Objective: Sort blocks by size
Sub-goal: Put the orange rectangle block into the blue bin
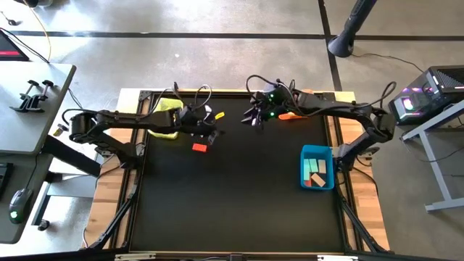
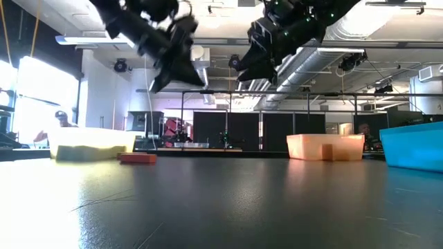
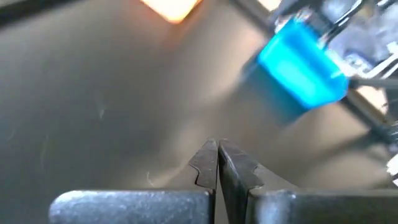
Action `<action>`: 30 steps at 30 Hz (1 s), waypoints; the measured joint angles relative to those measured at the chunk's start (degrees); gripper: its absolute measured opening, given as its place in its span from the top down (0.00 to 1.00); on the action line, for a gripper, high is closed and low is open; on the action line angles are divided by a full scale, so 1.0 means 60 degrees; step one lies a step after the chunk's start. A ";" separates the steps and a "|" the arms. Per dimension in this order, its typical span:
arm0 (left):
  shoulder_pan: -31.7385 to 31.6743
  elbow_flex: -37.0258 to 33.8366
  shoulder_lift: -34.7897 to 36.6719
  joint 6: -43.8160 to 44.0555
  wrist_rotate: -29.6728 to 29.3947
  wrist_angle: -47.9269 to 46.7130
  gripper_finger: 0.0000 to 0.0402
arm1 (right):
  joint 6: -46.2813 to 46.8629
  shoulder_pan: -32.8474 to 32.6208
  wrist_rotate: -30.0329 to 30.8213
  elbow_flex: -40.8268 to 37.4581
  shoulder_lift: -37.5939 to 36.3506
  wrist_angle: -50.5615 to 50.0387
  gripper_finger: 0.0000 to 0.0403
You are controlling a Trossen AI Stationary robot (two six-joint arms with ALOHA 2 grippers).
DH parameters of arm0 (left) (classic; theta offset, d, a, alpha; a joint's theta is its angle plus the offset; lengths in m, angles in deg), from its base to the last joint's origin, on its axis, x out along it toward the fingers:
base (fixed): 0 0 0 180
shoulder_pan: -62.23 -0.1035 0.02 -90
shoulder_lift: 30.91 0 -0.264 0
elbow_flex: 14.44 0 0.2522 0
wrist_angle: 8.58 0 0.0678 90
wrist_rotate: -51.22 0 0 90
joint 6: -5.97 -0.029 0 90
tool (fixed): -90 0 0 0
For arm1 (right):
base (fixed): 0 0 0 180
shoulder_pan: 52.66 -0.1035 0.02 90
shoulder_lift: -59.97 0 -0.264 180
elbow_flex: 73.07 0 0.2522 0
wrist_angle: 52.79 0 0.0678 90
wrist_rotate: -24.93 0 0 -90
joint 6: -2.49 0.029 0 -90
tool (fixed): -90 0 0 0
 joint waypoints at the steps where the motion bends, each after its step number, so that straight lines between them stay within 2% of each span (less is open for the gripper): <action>1: 0.0034 0.0255 -0.0003 -0.0029 -0.0024 -0.0063 1.00 | -0.0106 -0.0008 0.0008 -0.0155 0.0000 0.0177 0.56; 7: 0.0099 0.1391 0.0004 -0.0391 -0.0048 -0.1485 1.00 | 0.0221 0.0180 0.0029 -0.1888 0.0000 0.1704 0.56; 12: 0.0103 0.1468 0.0004 -0.1180 0.0170 -0.3168 1.00 | 0.0252 0.0168 0.0069 -0.2780 0.0004 0.2181 0.56; 16: 0.0103 0.1190 0.0002 -0.2360 0.0199 -0.4464 1.00 | 0.0254 0.0110 0.0159 -0.3031 0.0004 0.2320 0.56; 20: 0.0100 0.1012 0.0004 -0.4184 0.0196 -0.5576 0.99 | 0.0278 0.0113 0.0400 -0.3048 0.0004 0.2501 0.56; 24: 0.0099 0.0842 0.0001 -0.5539 0.0196 -0.6466 0.90 | 0.0486 0.0115 0.1047 -0.3048 0.0004 0.2766 0.56; 30: 0.0111 0.0382 0.0001 -0.6592 0.0192 -0.6463 0.70 | 0.0745 0.0134 0.1563 -0.3048 0.0004 0.2904 0.56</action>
